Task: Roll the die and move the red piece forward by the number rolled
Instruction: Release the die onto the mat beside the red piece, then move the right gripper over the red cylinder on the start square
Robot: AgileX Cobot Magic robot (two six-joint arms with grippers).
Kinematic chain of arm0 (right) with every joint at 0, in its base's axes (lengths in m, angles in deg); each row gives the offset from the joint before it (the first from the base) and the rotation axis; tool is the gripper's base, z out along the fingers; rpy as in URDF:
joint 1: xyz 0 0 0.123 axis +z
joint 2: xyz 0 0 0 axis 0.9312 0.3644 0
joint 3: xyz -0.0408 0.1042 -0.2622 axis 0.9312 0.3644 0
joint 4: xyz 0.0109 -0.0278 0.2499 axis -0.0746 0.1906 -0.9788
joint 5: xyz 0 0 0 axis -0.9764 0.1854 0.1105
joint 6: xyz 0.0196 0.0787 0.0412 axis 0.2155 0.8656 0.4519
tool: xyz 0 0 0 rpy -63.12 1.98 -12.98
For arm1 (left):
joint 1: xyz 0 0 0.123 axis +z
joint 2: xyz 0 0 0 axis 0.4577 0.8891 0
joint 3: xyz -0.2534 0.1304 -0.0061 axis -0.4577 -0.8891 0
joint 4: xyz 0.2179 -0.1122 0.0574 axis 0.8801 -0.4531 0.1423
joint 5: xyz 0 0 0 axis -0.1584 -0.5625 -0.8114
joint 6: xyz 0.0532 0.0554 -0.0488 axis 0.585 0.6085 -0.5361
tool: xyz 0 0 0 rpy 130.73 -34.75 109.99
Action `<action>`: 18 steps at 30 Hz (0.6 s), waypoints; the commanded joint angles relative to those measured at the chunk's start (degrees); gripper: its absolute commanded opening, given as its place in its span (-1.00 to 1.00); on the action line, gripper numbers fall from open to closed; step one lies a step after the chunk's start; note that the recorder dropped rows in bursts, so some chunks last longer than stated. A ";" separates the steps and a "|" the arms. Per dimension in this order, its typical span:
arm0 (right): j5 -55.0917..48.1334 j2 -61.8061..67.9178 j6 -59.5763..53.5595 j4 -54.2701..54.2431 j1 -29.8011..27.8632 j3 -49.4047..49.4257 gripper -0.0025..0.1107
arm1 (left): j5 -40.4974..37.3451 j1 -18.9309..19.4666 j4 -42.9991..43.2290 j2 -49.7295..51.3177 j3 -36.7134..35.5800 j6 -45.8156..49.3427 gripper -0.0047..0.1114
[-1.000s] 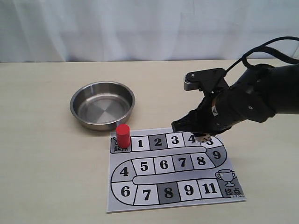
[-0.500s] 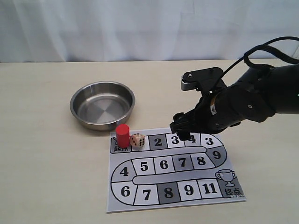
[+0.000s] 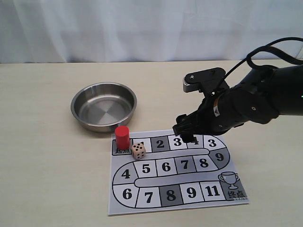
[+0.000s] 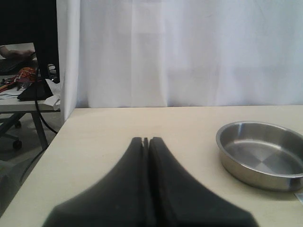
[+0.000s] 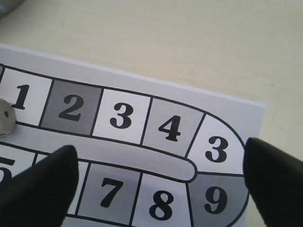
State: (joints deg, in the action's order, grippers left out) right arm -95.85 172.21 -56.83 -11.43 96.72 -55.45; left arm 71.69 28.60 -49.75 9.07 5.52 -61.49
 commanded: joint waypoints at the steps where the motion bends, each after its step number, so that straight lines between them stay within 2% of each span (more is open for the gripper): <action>1: -0.09 -0.54 -0.53 0.64 -0.30 0.16 0.60 | 0.79 -0.01 0.03 -0.06 0.30 -0.02 -0.92; 12: 1.50 -0.54 -1.76 0.64 0.05 0.16 0.60 | 0.79 -0.01 0.03 -0.06 0.30 -0.02 -0.92; 18: 6.06 -0.54 -1.96 0.01 6.04 -0.59 0.55 | 0.79 -0.01 0.03 -0.06 0.30 -0.02 -0.92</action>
State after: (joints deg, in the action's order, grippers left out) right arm -91.83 172.21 -58.92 -11.43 100.73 -55.45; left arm 71.69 28.60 -49.75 9.07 5.52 -61.49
